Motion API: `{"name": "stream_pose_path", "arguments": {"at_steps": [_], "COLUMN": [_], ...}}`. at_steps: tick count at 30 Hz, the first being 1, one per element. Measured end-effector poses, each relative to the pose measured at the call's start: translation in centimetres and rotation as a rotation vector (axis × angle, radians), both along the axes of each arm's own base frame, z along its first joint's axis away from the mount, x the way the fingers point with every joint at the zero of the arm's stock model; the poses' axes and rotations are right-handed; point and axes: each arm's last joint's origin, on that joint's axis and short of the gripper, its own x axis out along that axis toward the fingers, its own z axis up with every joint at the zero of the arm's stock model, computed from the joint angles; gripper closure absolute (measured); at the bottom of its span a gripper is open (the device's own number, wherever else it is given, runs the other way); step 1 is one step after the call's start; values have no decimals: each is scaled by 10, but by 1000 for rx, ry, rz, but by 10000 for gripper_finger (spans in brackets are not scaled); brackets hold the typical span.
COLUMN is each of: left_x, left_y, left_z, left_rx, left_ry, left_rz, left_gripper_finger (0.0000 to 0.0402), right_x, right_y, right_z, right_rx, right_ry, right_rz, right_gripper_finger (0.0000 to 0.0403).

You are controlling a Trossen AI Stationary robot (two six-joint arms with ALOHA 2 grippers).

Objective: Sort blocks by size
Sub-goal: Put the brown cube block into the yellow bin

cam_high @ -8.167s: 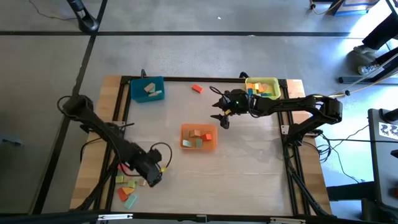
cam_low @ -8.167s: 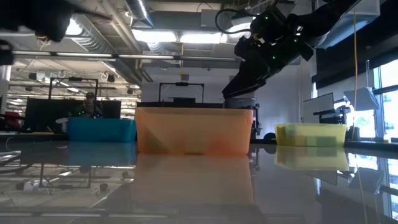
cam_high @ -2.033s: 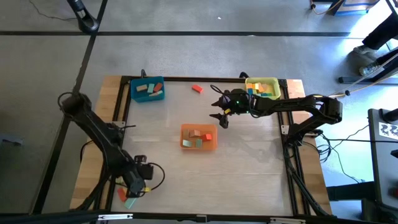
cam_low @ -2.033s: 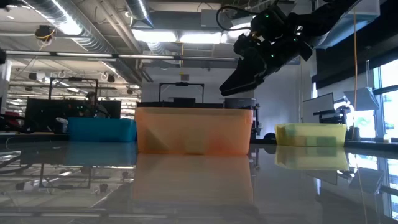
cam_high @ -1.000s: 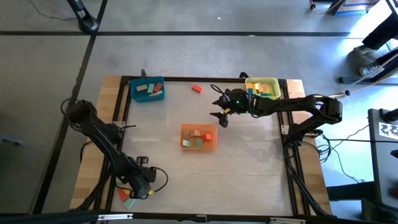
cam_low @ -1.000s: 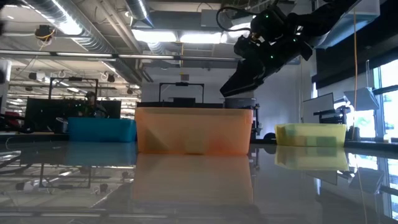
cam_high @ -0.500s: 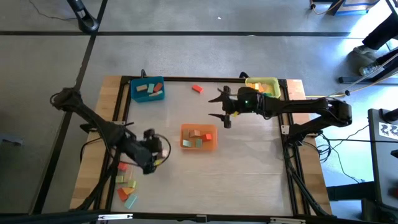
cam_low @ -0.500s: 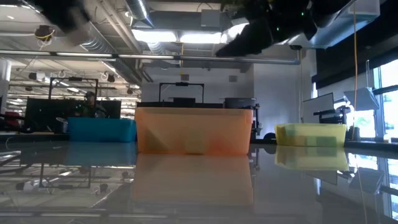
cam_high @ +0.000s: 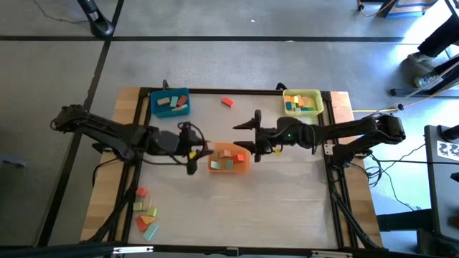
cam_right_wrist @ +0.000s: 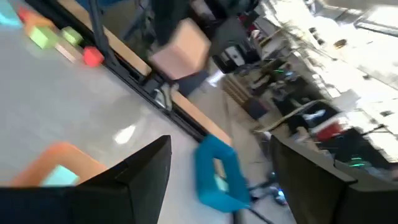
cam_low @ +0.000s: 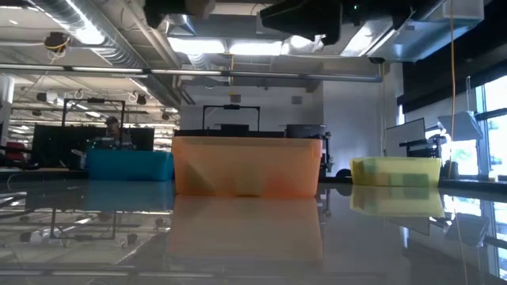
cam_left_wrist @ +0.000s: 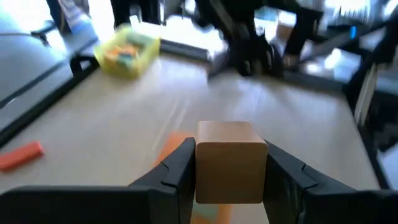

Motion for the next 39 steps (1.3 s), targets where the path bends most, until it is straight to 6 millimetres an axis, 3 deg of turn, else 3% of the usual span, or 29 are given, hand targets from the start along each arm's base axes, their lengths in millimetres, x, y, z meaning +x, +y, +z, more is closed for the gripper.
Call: {"name": "stream_pose_path", "arguments": {"at_steps": [9,19,24,34,39], "left_x": [22,43,46,66,66], "left_y": [10,16,19,22,24], "left_z": [11,7,11,0,0], "left_rx": [-58,-128,-178,-245,-238], "left_ry": [-197,-299,-357,-401,-404], "left_rz": [5,15,2,-49,-44], "left_gripper_finger": [275,275,275,275,275], "right_x": [3,13,12,22,22], "right_y": [20,33,32,34,33], "right_z": [11,5,7,13,13], "right_rx": [-93,-186,-211,-212,-212], "right_ry": [-138,-209,-233,-261,-258], "right_rz": [23,20,10,40,42], "right_gripper_finger": [134,134,134,135,166]}}
